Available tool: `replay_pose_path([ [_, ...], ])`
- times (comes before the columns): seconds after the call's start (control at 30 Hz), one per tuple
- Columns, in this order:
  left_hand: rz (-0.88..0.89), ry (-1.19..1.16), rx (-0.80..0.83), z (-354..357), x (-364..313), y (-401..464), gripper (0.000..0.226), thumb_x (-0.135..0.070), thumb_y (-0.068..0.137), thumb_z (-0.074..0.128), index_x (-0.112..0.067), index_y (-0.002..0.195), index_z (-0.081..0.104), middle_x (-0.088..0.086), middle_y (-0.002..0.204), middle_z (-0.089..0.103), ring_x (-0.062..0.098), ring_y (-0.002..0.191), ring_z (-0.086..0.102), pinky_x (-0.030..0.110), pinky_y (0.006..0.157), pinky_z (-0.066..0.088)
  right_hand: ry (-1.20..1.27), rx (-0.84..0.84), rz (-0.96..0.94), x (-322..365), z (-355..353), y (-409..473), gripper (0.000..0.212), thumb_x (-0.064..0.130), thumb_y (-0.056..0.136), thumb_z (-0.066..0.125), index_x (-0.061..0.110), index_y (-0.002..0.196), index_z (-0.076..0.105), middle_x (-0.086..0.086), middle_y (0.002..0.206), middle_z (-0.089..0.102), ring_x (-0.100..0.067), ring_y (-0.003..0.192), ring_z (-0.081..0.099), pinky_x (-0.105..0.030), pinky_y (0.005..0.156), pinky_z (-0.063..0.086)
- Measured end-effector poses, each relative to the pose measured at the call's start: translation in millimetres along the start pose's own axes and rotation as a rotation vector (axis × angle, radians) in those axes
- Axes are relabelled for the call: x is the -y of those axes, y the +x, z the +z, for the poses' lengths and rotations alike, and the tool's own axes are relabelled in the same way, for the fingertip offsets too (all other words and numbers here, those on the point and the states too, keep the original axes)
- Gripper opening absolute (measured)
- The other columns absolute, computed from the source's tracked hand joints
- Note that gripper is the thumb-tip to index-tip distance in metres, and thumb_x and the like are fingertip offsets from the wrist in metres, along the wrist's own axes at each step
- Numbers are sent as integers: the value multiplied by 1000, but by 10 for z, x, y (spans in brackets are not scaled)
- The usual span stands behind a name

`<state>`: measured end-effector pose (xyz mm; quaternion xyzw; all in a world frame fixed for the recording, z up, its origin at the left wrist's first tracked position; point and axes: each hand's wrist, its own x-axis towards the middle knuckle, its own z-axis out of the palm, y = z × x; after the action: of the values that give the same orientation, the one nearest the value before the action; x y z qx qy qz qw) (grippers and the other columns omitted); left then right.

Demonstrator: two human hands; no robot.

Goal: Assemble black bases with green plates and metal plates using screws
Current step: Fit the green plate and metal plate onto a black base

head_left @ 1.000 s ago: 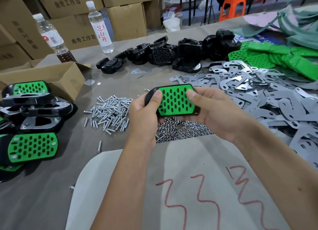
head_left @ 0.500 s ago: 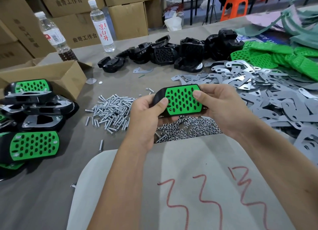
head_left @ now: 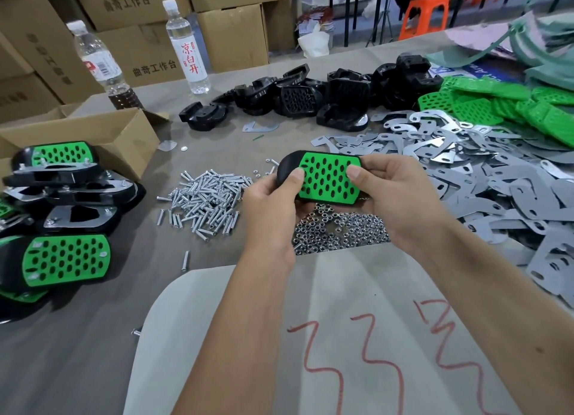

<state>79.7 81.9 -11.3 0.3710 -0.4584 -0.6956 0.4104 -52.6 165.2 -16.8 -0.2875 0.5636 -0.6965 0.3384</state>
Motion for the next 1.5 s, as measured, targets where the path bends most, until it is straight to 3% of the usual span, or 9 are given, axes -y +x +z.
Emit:
replay_pose_path([
  [0.2, 32, -106, -82, -27, -43, 19, 6, -5, 91, 73, -10, 88, 74, 3, 80, 78, 14, 70, 75, 24, 57, 56, -99, 84, -30, 19, 62, -60, 10, 14, 97, 72, 5, 100, 74, -14, 92, 79, -28, 81, 78, -39, 68, 66],
  [0.4, 156, -57, -397, -576, -417, 202, 16, -5, 88, 77, -17, 78, 70, 0, 74, 75, 13, 63, 69, 22, 50, 51, -854, 249, -420, -82, 338, -184, 7, 25, 88, 82, 22, 87, 76, 13, 74, 66, -4, 67, 60, -15, 64, 45],
  [0.53, 94, -59, -457, -816, -432, 271, 13, -11, 86, 80, -18, 84, 69, -1, 82, 74, 12, 68, 65, 21, 51, 49, -1300, 395, -374, -53, 654, -227, 18, 39, 90, 74, 23, 89, 66, 4, 92, 62, -17, 88, 58, -36, 80, 48],
  [0.7, 20, -85, -355, -742, -394, 285, 13, -14, 86, 79, -17, 81, 67, -6, 71, 75, 18, 74, 72, 35, 68, 61, -1395, 428, -208, -5, 751, -228, 16, 20, 96, 65, 28, 83, 61, -3, 105, 62, -28, 96, 63, -44, 87, 54],
  [0.8, -29, 36, -219, -697, -363, 269, 12, -14, 88, 76, -16, 80, 67, -1, 75, 75, 24, 79, 73, 47, 83, 62, -1237, 339, -266, -81, 671, -197, 11, 20, 102, 60, 22, 91, 61, 1, 92, 64, -18, 84, 61, -36, 77, 49],
  [0.97, -66, 285, 8, -528, -298, 200, 7, -16, 88, 74, -11, 91, 73, 12, 92, 78, 31, 86, 76, 59, 81, 62, -328, 132, -198, -29, 450, -154, 20, -1, 99, 61, 18, 106, 67, 0, 72, 71, -11, 53, 53, -21, 48, 44],
  [1.13, -9, 422, 103, -393, -258, 143, 16, -33, 79, 70, -19, 86, 75, 3, 86, 77, 32, 90, 76, 62, 84, 61, -414, 23, -275, -27, 349, -137, 16, 1, 91, 75, 17, 91, 78, 2, 76, 75, -5, 63, 63, -21, 58, 52],
  [1.23, 38, 495, 138, -354, -254, 123, 23, -35, 72, 66, -20, 86, 75, 8, 89, 78, 36, 93, 75, 62, 85, 60, -479, 5, -273, -3, 333, -138, 22, -1, 95, 67, 18, 93, 79, 1, 78, 73, -3, 66, 72, -24, 44, 54],
  [1.5, 181, 550, 117, -323, -198, 131, 31, -40, 73, 69, -15, 92, 74, 17, 94, 75, 44, 96, 71, 68, 83, 57, -436, 34, -279, 65, 265, -105, 6, 0, 89, 77, 3, 85, 75, -9, 65, 70, -19, 51, 69, -34, 51, 62],
])
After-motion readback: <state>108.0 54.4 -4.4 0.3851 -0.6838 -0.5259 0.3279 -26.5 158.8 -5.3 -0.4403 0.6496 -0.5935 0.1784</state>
